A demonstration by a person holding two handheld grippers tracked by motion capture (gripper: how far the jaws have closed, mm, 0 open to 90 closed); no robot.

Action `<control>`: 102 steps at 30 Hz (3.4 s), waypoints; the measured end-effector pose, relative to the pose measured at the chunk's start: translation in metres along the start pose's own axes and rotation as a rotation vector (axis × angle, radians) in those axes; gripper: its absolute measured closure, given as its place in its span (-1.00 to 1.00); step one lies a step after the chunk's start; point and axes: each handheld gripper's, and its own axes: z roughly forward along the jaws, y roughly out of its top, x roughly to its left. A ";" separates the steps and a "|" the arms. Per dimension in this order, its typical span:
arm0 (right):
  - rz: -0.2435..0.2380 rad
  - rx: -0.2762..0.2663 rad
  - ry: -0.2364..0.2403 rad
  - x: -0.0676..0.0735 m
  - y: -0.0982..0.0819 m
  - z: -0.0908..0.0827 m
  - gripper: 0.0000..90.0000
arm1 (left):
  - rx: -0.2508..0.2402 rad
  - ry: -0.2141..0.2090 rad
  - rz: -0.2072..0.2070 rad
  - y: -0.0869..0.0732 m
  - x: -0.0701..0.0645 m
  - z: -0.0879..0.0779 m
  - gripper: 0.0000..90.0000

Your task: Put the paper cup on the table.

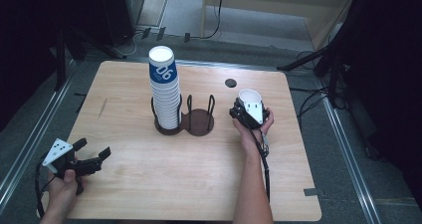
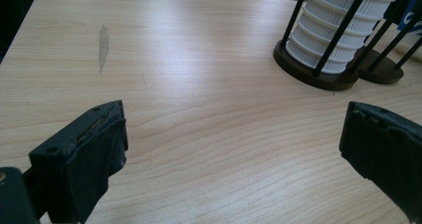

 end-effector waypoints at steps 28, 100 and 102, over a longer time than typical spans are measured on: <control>0.008 0.101 0.112 -0.002 0.002 -0.008 -1.00 | -0.002 -0.006 -0.007 0.000 0.001 0.000 -1.00; 0.115 0.024 0.071 -0.114 -0.017 -0.151 -1.00 | 0.006 0.019 0.015 0.000 -0.002 0.001 -1.00; 0.111 0.025 0.061 -0.119 -0.020 -0.154 -1.00 | 0.006 0.019 0.015 0.000 -0.002 0.001 -1.00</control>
